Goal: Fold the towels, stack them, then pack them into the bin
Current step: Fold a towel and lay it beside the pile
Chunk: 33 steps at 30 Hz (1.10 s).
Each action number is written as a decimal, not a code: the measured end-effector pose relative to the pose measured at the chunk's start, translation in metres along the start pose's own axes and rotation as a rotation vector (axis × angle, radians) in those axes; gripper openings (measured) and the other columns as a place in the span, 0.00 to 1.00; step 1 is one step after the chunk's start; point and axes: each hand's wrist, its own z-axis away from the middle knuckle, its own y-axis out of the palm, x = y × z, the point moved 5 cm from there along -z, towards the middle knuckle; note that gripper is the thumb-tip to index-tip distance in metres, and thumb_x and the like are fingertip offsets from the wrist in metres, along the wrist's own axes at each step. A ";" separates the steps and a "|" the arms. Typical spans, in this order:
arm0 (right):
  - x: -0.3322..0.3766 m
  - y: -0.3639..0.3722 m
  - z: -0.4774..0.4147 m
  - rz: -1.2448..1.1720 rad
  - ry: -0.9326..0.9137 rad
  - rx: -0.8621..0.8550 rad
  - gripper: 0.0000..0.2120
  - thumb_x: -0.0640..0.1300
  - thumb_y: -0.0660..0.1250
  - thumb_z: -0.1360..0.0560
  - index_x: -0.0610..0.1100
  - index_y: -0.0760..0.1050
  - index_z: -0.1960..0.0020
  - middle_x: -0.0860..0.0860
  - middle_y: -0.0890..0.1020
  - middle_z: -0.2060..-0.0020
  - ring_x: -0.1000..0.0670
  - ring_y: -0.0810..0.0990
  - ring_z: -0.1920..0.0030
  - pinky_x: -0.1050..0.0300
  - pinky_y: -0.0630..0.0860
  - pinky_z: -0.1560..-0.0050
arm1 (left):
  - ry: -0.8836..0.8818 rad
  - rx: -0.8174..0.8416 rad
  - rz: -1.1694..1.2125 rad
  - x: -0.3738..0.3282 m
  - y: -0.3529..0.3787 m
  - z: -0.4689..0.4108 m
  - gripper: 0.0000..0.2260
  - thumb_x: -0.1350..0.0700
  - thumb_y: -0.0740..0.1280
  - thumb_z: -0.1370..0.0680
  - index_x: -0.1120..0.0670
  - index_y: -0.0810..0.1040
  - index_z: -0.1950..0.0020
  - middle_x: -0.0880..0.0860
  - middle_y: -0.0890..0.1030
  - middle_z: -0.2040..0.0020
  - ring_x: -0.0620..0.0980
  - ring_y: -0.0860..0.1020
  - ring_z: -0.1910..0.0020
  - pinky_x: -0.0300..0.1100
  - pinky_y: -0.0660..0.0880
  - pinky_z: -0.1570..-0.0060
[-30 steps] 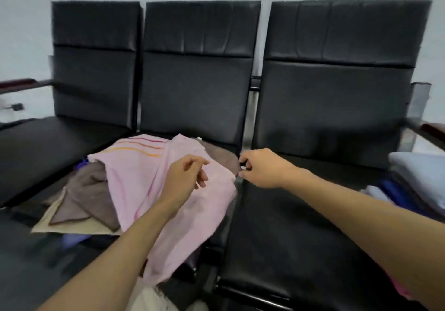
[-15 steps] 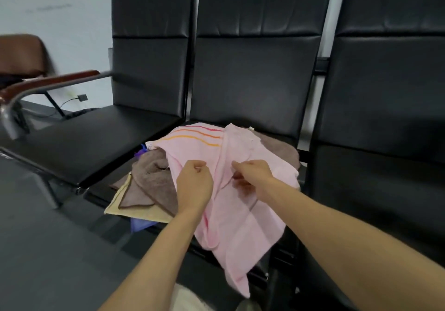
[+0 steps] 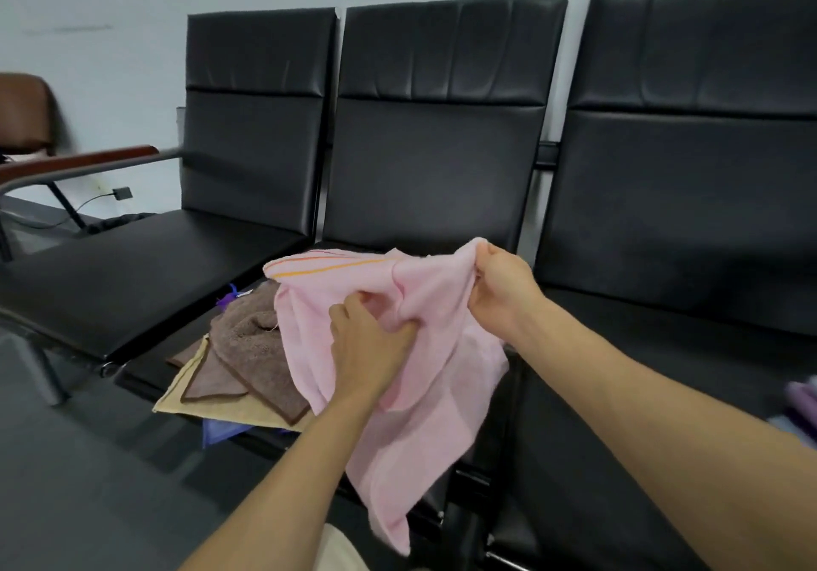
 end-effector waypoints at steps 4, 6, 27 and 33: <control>0.040 -0.029 0.024 -0.064 -0.038 0.007 0.16 0.28 0.51 0.26 0.41 0.63 0.70 0.48 0.68 0.75 0.49 0.71 0.73 0.60 0.76 0.68 | 0.124 0.017 0.120 -0.028 0.021 0.007 0.17 0.56 0.70 0.27 0.55 0.70 0.41 0.51 0.75 0.43 0.51 0.75 0.44 0.43 0.72 0.47; 0.062 -0.049 0.037 -0.016 -0.093 0.017 0.14 0.29 0.52 0.24 0.40 0.67 0.66 0.46 0.72 0.73 0.48 0.74 0.71 0.59 0.77 0.68 | 0.213 0.091 0.104 -0.043 0.037 0.013 0.08 0.59 0.67 0.24 0.54 0.76 0.45 0.48 0.80 0.49 0.48 0.78 0.50 0.35 0.70 0.55; 0.039 -0.244 0.106 1.419 -0.212 0.202 0.22 0.65 0.68 0.31 0.50 0.75 0.46 0.58 0.78 0.52 0.59 0.76 0.52 0.63 0.71 0.52 | 0.171 0.678 0.471 -0.137 0.177 0.095 0.04 0.60 0.65 0.21 0.58 0.79 0.49 0.51 0.82 0.59 0.43 0.80 0.61 0.38 0.79 0.62; 0.041 -0.256 0.101 0.472 -0.245 -0.316 0.11 0.50 0.67 0.24 0.45 0.79 0.61 0.53 0.83 0.63 0.54 0.82 0.59 0.54 0.75 0.50 | 0.253 0.684 0.592 -0.142 0.201 0.095 0.08 0.63 0.63 0.20 0.54 0.79 0.44 0.53 0.83 0.46 0.46 0.80 0.43 0.43 0.75 0.39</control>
